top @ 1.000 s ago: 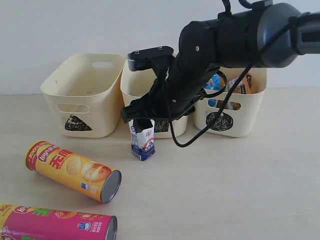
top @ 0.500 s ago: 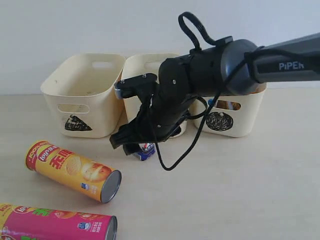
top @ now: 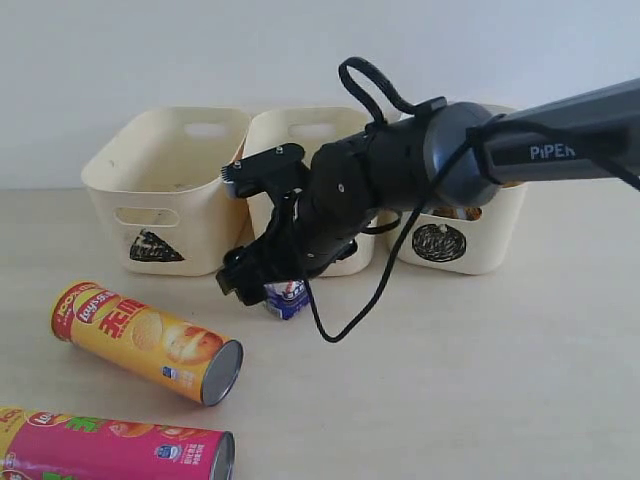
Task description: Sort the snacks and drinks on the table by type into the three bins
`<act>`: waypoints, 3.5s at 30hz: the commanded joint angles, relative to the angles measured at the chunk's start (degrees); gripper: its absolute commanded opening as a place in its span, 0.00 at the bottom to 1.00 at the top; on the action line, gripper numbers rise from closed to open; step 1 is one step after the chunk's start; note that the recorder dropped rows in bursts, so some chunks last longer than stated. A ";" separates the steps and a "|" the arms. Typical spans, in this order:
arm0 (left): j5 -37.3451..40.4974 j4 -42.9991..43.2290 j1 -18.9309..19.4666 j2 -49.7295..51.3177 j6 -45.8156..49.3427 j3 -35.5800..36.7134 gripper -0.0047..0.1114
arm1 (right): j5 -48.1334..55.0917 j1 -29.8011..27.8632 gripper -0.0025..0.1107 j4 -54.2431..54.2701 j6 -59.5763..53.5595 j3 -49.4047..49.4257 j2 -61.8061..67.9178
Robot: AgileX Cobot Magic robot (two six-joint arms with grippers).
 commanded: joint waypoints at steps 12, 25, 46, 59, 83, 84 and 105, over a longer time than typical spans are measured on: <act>-0.18 -0.23 0.07 -0.20 0.11 0.22 0.07 | -8.65 -1.97 0.75 -2.37 0.51 0.03 2.74; -0.18 -0.23 0.07 -0.20 0.11 0.22 0.07 | -4.91 -1.97 0.02 -2.37 0.51 0.03 2.06; -0.18 -0.23 0.07 -0.20 0.11 0.22 0.07 | -14.96 -4.20 0.02 -4.67 -0.52 -0.04 -15.89; -0.18 -0.23 0.07 -0.20 0.11 0.22 0.07 | -30.16 -12.66 0.02 -0.42 0.89 -0.04 -9.62; -0.18 -0.23 0.07 -0.20 0.11 0.22 0.07 | -27.14 -13.22 0.59 -0.19 1.35 -0.04 -7.12; -0.18 -0.23 0.07 -0.20 0.11 0.22 0.07 | -25.52 -13.22 0.59 -0.19 1.35 -0.04 -7.94; -0.18 -0.23 0.07 -0.20 0.11 0.22 0.07 | 5.28 1.41 0.02 -0.19 -3.37 -0.04 -15.72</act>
